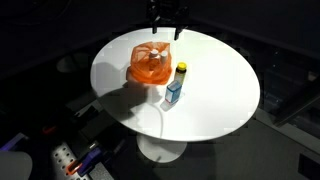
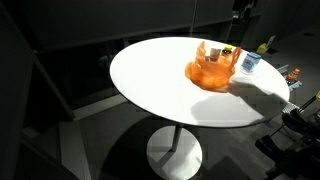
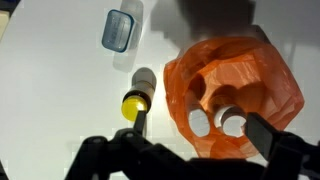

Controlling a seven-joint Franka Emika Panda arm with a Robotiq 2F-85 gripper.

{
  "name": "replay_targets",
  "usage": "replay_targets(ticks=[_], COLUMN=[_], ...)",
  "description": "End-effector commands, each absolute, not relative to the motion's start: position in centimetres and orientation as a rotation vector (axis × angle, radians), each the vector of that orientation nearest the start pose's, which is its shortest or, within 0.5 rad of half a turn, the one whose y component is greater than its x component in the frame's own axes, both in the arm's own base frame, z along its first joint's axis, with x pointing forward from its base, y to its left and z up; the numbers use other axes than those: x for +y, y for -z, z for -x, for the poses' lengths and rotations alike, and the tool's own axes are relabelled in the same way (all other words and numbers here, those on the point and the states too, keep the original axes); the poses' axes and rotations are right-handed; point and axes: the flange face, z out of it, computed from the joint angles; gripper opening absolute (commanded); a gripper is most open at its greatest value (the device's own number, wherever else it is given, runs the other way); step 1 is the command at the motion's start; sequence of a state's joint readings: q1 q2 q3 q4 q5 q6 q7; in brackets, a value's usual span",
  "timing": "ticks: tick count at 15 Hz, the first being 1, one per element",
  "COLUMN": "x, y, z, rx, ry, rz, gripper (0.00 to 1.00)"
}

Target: Remove one bottle from the plastic

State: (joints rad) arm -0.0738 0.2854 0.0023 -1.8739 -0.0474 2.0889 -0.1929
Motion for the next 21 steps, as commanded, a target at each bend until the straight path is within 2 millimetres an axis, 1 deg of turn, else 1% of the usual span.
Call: replay_targets(ticks=[1,3,6,12,21], x=[-4.5,-4.1,-3.6,-3.3,-1.8], y=[-33.7,-32.3,-30.1,-26.9,-24.4], z=[-63.9,-64.7,-65.5,-66.5,-67.5], rx=[-0.318,-0.306,-0.204,-0.159,-0.194], ry=[-0.136,-0.162,-0.212,-0.305,-0.384], rz=[3.085,3.052,3.045,3.007,3.000], gripper=[1.00,1.00,1.00,1.00,1.00])
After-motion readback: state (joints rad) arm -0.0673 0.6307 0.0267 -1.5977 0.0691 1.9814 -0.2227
